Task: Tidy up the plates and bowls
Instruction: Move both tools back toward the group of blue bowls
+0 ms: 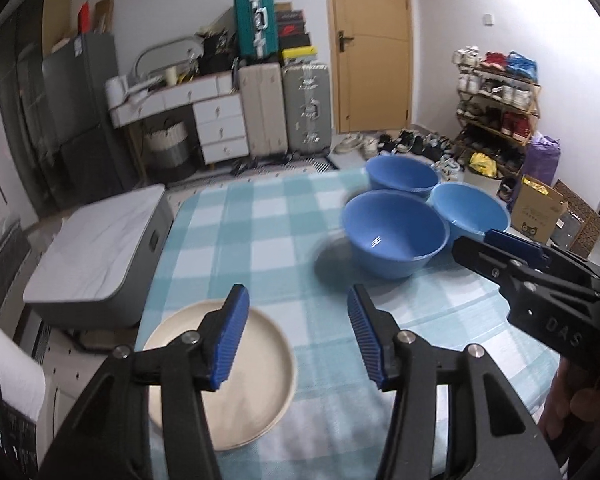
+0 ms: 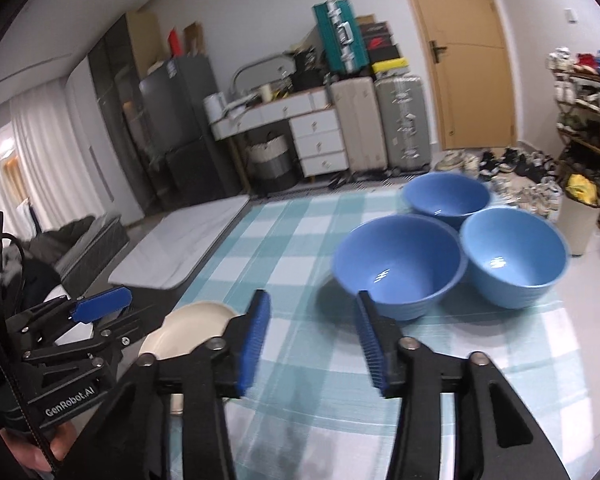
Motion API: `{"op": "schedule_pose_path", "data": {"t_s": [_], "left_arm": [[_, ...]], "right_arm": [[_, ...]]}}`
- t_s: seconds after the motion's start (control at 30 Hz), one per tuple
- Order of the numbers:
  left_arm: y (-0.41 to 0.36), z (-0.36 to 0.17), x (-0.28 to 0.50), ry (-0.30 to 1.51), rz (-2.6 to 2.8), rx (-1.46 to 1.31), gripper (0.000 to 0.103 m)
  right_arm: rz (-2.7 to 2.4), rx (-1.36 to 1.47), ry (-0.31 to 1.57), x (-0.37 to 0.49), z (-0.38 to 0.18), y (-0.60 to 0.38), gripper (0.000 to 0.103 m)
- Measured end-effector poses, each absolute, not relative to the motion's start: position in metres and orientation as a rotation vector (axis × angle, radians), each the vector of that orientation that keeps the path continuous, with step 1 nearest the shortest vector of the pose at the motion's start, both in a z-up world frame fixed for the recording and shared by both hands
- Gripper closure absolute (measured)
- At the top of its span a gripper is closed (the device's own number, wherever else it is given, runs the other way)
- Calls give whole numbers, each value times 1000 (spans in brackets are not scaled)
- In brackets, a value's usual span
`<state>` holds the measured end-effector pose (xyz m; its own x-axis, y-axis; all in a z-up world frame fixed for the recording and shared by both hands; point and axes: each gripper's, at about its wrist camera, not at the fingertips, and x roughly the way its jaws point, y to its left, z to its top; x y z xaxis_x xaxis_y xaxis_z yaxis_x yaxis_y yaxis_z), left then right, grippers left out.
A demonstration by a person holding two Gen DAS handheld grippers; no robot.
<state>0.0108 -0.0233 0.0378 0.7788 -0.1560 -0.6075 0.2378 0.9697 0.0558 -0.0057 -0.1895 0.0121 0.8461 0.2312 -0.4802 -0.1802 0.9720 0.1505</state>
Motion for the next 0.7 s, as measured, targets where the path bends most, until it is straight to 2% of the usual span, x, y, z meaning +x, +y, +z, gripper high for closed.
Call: {"op": "schedule_pose_path", "data": {"t_s": [0.1, 0.13, 0.17, 0.2, 0.23, 0.33, 0.53, 0.6, 0.7], "left_arm": [[-38, 42, 12, 624, -241, 124, 42], [-43, 43, 13, 614, -245, 118, 29], [-47, 45, 11, 597, -241, 114, 20], [-50, 46, 10, 575, -235, 112, 8], [-52, 47, 7, 548, -230, 113, 6], [-61, 50, 3, 474, -206, 126, 0], [-68, 46, 6, 423, -183, 104, 0], [-64, 42, 10, 439, -192, 45, 0], [-59, 36, 13, 464, -183, -7, 0]], "right_arm": [[186, 102, 464, -24, 22, -206, 52], [178, 97, 452, -29, 26, -212, 52], [169, 94, 443, -33, 28, -215, 51], [157, 95, 429, -38, 31, -221, 47], [150, 97, 420, -42, 32, -225, 39], [125, 101, 379, -55, 38, -237, 27], [103, 89, 302, -74, 41, -252, 6], [102, 79, 283, -78, 41, -256, 1], [88, 58, 257, -85, 38, -260, 1]]}}
